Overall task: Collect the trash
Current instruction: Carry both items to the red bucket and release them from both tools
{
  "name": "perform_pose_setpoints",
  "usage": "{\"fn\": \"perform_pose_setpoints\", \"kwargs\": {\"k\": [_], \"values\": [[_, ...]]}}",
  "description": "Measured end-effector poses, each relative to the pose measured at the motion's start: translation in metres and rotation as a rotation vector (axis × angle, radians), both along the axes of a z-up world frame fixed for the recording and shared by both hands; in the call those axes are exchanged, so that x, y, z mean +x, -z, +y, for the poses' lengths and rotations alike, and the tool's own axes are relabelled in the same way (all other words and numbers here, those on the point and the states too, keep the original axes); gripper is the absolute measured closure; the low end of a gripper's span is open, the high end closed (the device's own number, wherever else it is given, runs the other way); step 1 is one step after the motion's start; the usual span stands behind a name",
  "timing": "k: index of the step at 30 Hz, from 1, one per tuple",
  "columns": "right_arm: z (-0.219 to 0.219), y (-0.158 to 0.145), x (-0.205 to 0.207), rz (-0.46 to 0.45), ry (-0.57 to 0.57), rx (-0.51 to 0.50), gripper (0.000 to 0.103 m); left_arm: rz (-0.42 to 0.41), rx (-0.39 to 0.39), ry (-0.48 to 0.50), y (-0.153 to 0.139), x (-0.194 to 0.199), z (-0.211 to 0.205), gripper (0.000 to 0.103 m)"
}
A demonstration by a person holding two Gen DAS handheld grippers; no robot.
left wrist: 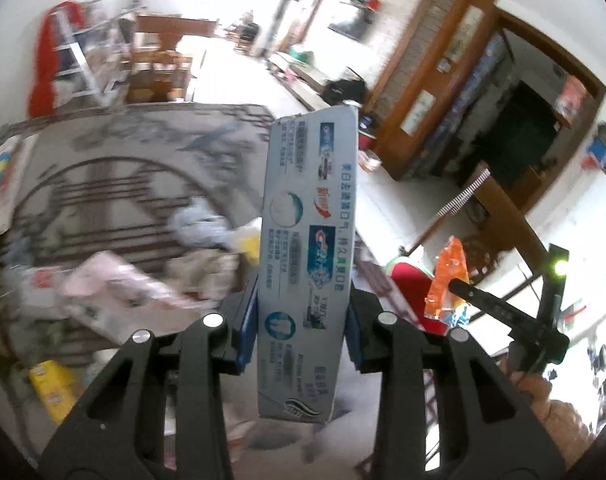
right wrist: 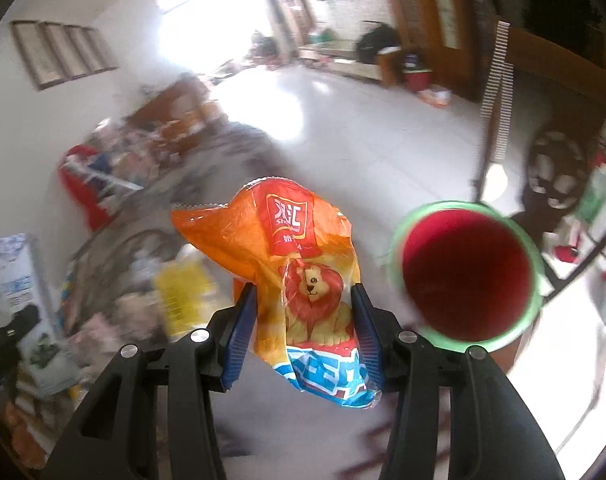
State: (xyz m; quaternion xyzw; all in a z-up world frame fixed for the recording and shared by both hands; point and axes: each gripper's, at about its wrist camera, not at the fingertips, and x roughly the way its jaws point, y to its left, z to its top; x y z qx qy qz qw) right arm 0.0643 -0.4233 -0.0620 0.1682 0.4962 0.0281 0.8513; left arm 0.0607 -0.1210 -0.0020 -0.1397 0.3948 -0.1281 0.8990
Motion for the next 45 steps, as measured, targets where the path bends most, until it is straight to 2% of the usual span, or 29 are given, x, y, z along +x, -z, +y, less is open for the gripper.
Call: {"fn": "perform_pose_setpoints", "kwargs": {"k": [5, 8, 9, 10, 16, 20, 22, 24, 28, 35, 41, 45], "values": [[-0.054, 0.023, 0.012, 0.053, 0.06, -0.023, 0.056, 0.059, -0.033, 0.104, 0.022, 0.029, -0.074, 0.068], [-0.084, 0.035, 0.017, 0.071, 0.079, -0.035, 0.043, 0.081, -0.025, 0.172, 0.036, 0.046, -0.119, 0.068], [-0.094, 0.038, 0.015, 0.075, 0.091, -0.036, 0.031, 0.083, -0.024, 0.195, 0.04, 0.051, -0.135, 0.068], [-0.103, 0.039, 0.013, 0.075, 0.106, -0.039, 0.025, 0.088, -0.023, 0.216, 0.043, 0.057, -0.149, 0.068], [-0.152, 0.037, 0.002, 0.066, 0.181, -0.03, 0.024, 0.119, -0.033, 0.308, 0.058, 0.084, -0.216, 0.068], [-0.175, 0.03, -0.008, 0.054, 0.218, -0.03, 0.023, 0.128, -0.011, 0.369, 0.066, 0.094, -0.256, 0.067], [-0.184, 0.028, -0.014, 0.052, 0.235, -0.033, 0.023, 0.122, -0.001, 0.388, 0.07, 0.095, -0.274, 0.062], [-0.19, 0.026, -0.018, 0.05, 0.243, -0.036, 0.023, 0.11, 0.0, 0.385, 0.07, 0.096, -0.285, 0.036], [-0.196, 0.017, -0.025, 0.029, 0.249, -0.051, 0.023, 0.099, -0.017, 0.372, 0.063, 0.094, -0.284, 0.035], [-0.185, 0.005, -0.019, -0.019, 0.208, -0.049, 0.022, 0.046, -0.015, 0.29, 0.041, 0.08, -0.255, 0.034], [-0.152, 0.0, -0.002, -0.045, 0.119, -0.03, 0.018, 0.012, 0.044, 0.176, 0.031, 0.059, -0.208, 0.032], [-0.12, 0.003, 0.011, -0.042, 0.04, -0.015, 0.018, 0.036, 0.082, 0.052, 0.037, 0.04, -0.154, 0.031]]}}
